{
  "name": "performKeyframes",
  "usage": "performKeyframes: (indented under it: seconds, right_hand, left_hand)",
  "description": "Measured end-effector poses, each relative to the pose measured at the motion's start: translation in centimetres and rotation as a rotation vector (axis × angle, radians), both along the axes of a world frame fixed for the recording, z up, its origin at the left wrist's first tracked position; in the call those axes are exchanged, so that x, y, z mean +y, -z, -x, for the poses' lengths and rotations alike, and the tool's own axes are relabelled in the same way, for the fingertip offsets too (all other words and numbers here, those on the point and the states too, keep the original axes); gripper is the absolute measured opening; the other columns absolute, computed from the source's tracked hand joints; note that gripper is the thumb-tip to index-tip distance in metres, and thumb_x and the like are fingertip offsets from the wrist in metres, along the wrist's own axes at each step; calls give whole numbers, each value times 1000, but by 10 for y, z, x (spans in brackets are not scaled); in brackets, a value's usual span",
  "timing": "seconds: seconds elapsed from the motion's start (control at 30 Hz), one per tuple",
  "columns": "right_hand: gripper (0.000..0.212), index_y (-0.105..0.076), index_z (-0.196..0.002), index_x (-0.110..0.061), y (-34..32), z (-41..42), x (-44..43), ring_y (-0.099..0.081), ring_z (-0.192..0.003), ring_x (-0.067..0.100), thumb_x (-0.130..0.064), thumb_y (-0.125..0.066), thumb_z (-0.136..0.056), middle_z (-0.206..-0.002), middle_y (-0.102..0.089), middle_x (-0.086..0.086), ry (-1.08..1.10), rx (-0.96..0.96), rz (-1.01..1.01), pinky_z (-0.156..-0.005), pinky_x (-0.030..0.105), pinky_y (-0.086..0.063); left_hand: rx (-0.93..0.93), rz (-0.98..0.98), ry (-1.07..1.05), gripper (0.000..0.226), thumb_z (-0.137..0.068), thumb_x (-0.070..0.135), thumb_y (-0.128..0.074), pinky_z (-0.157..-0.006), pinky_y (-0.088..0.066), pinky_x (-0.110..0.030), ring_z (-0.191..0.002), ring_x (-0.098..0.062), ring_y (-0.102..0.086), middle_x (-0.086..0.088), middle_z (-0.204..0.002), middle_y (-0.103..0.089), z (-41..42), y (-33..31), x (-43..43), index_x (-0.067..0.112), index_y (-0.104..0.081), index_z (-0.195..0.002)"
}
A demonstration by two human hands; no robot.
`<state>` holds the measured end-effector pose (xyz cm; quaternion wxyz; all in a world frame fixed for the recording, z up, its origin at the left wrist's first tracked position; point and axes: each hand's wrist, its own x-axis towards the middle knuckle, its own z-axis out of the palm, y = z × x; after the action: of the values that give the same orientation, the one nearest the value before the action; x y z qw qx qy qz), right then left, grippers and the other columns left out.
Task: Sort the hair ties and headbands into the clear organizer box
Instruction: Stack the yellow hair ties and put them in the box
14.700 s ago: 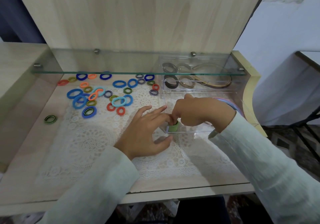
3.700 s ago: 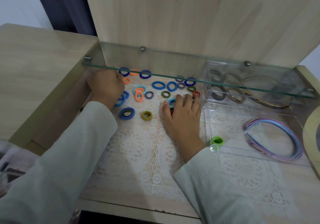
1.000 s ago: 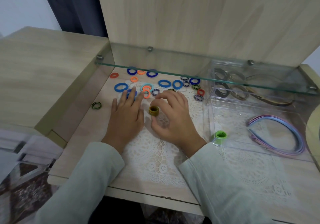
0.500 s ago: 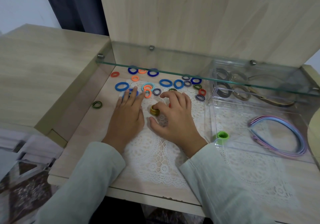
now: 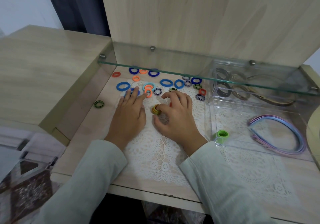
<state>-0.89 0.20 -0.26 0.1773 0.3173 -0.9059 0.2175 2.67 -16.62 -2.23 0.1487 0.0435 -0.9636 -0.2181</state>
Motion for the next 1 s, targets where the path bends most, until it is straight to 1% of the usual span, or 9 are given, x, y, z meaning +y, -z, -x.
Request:
performKeyframes:
  seconds: [0.13, 0.23, 0.37, 0.53, 0.67, 0.8, 0.87, 0.93, 1.0]
  right_hand:
    - [18, -73, -81, -23, -2, 0, -2, -44, -122, 28, -38, -66, -75, -117, -56, 1, 8, -16, -17, -105, 55, -27]
    - [18, -73, -84, -26, -8, 1, -1, -38, -128, 25, -41, -65, -77, -121, -52, 0, 26, -61, -61, -111, 57, -16]
    - [23, -74, -96, -30, -26, 1, 1, -28, -131, 19, -45, -61, -85, -124, -45, -3, 21, -118, -175, -116, 50, -6]
    - [25, -73, -102, -27, -42, 10, -11, -28, -128, 28, -43, -59, -88, -122, -46, 4, 40, -146, -384, -115, 48, -10]
    - [28, -70, -107, -22, -47, 14, -19, -30, -125, 32, -38, -60, -87, -125, -46, 8, 49, -125, -464, -114, 47, -13]
    - [30, -71, -107, -21, -55, 16, -20, -33, -124, 31, -39, -65, -84, -125, -48, 8, 12, -134, -501, -113, 46, -16]
    - [30, -71, -106, -20, -56, 17, -19, -33, -123, 31, -39, -65, -85, -124, -49, 8, -4, -149, -491, -112, 45, -18]
    - [31, -71, -107, -20, -57, 18, -16, -34, -122, 30, -42, -66, -84, -123, -49, 7, -20, -181, -463, -111, 44, -19]
    - [33, -72, -106, -21, -57, 19, -14, -34, -120, 29, -44, -68, -83, -122, -49, 6, -37, -198, -447, -109, 43, -22]
  left_hand:
    - [15, -57, 12, 59, -89, 21, -30, -120, -13, -46, -150, -31, -16, -9, -160, -27, 0, -1, 0, 18, -45, -146]
    - [10, -94, 20, 60, -89, 24, -29, -121, -10, -46, -151, -30, -14, -9, -161, -26, -1, -2, 0, 22, -44, -147]
    - [-42, -182, 30, 62, -89, 30, -27, -121, -1, -40, -152, -24, -6, -5, -163, -19, -1, -7, 0, 26, -42, -149]
    - [-142, -194, 57, 62, -90, 25, -36, -121, 3, -41, -152, -21, 2, -3, -165, -11, -1, -14, -2, 32, -34, -151]
    - [-235, -279, 62, 73, -77, 29, -36, -121, 5, -41, -152, -16, 8, 2, -165, -6, 3, -22, -4, 36, -33, -150]
    - [-342, -376, 30, 77, -83, 4, -51, -120, 8, -39, -151, -13, 11, 5, -166, -2, 13, -32, -5, 36, -32, -150]
    - [-370, -408, 40, 78, -83, 2, -51, -120, 9, -40, -151, -14, 13, 5, -166, 0, 15, -35, -6, 34, -30, -151]
    - [-360, -318, 22, 71, -89, 9, -48, -120, 12, -44, -151, -16, 14, 6, -166, 2, 12, -32, -6, 34, -27, -153]
    - [-291, -83, 33, 65, -92, 30, -40, -117, 16, -48, -151, -18, 15, 8, -165, 4, 2, -25, -5, 35, -22, -154]
